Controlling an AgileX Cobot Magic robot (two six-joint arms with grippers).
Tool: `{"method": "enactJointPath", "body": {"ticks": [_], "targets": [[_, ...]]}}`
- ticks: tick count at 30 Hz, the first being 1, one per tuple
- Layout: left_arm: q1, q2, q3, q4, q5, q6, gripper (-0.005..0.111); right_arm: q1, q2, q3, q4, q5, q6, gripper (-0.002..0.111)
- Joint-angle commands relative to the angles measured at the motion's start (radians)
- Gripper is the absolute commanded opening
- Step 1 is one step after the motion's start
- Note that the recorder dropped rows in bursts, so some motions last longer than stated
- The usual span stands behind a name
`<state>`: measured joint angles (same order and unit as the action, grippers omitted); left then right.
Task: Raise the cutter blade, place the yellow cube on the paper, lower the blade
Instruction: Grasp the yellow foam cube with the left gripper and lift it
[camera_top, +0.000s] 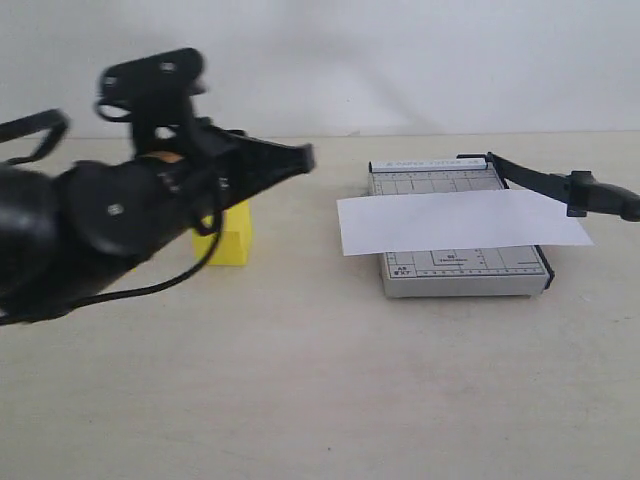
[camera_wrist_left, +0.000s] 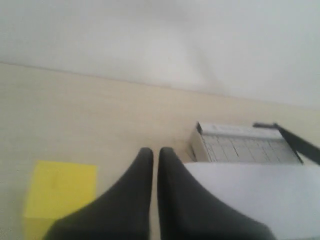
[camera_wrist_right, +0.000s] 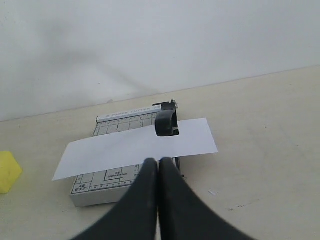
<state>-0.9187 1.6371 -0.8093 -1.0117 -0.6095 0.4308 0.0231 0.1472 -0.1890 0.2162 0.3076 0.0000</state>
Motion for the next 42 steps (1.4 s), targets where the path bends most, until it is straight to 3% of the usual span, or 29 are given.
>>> {"method": "enactJointPath", "body": {"ticks": [1,7,10,12,14,16,17,19,21,27,31,34,42], "targets": [[0.008,-0.168,0.178,0.0,-0.121,-0.035,0.004,-0.002,-0.005,0.002,-0.006,-0.004,-0.01,0.0],[0.008,-0.241,0.255,0.0,-0.068,0.257,0.004,-0.002,-0.005,0.002,-0.006,-0.004,-0.01,0.0],[0.008,-0.244,0.262,0.0,-0.066,0.295,0.005,-0.002,-0.005,0.002,-0.006,-0.005,-0.014,0.0],[0.008,-0.244,0.262,0.0,-0.071,0.295,0.012,-0.002,-0.005,0.002,-0.006,-0.005,-0.014,0.0],[0.008,-0.244,0.262,0.0,-0.071,0.295,0.025,-0.002,-0.005,0.002,-0.006,-0.005,-0.014,0.0],[0.008,-0.244,0.262,0.0,-0.062,0.289,0.048,-0.002,-0.005,0.002,-0.006,-0.005,-0.014,0.0],[0.008,-0.241,0.262,0.0,-0.072,0.237,0.076,-0.002,-0.005,0.002,-0.006,-0.005,-0.014,0.0],[0.017,-0.208,0.259,0.0,-0.176,0.082,0.109,-0.002,-0.005,0.002,-0.006,-0.005,-0.014,0.0],[0.043,-0.155,0.234,0.032,-0.167,-0.006,0.11,-0.002,-0.005,0.002,-0.006,-0.005,-0.014,0.0],[0.128,0.135,0.104,0.181,-0.133,0.014,0.11,-0.002,-0.005,0.002,-0.006,0.004,-0.014,0.0],[0.179,0.304,-0.053,0.264,-0.075,0.014,0.11,-0.002,-0.005,0.002,-0.006,0.007,-0.01,0.0],[0.204,0.39,-0.159,0.265,-0.008,0.014,0.11,-0.002,-0.005,0.002,-0.003,0.007,-0.01,0.0],[0.221,0.485,-0.243,0.223,0.003,0.014,0.11,-0.002,-0.005,0.002,-0.003,0.007,-0.008,0.0]]}}
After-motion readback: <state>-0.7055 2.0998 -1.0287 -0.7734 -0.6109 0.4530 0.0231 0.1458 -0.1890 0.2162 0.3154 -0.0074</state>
